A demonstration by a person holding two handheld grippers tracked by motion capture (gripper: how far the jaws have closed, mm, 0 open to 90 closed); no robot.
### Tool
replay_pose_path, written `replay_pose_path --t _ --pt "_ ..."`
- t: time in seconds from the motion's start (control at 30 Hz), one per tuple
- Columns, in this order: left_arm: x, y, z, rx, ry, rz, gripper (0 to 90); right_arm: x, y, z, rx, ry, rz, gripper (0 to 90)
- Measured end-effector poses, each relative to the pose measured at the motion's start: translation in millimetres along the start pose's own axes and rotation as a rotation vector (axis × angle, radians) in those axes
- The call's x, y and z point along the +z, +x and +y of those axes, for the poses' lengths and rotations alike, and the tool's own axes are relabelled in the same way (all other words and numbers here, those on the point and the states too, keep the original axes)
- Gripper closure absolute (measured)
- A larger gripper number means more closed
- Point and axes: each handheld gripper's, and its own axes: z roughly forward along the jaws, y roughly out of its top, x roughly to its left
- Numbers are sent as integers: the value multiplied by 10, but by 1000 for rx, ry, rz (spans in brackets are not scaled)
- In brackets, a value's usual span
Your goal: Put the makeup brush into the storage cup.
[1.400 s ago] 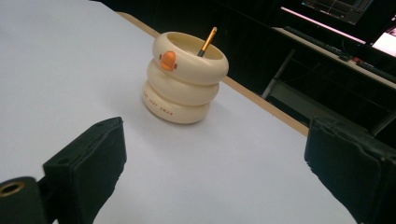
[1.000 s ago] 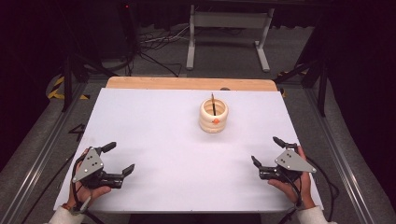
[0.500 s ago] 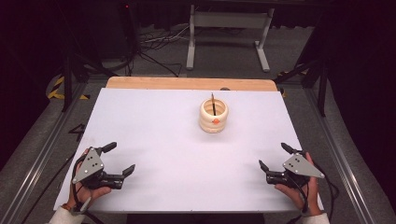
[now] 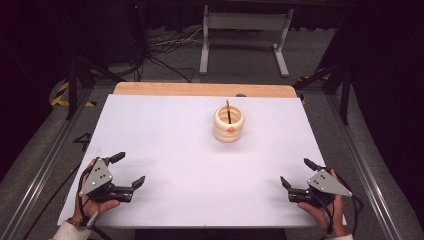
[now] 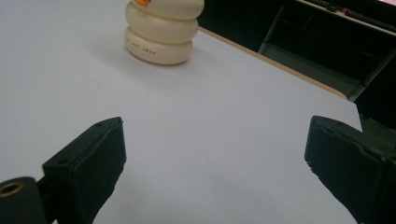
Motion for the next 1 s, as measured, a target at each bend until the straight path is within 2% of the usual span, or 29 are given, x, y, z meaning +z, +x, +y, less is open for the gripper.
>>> replay_pose_path --t 0.43,0.7,1.0 --pt "-13 -16 -10 13 7 -10 45 -30 5 40 8 -19 -13 62" --pt "-9 -22 -5 12 8 -11 46 -16 23 49 -11 -6 -11 62" --pt "4 -13 -8 11 8 -5 47 -12 -18 32 15 -14 -8 64"
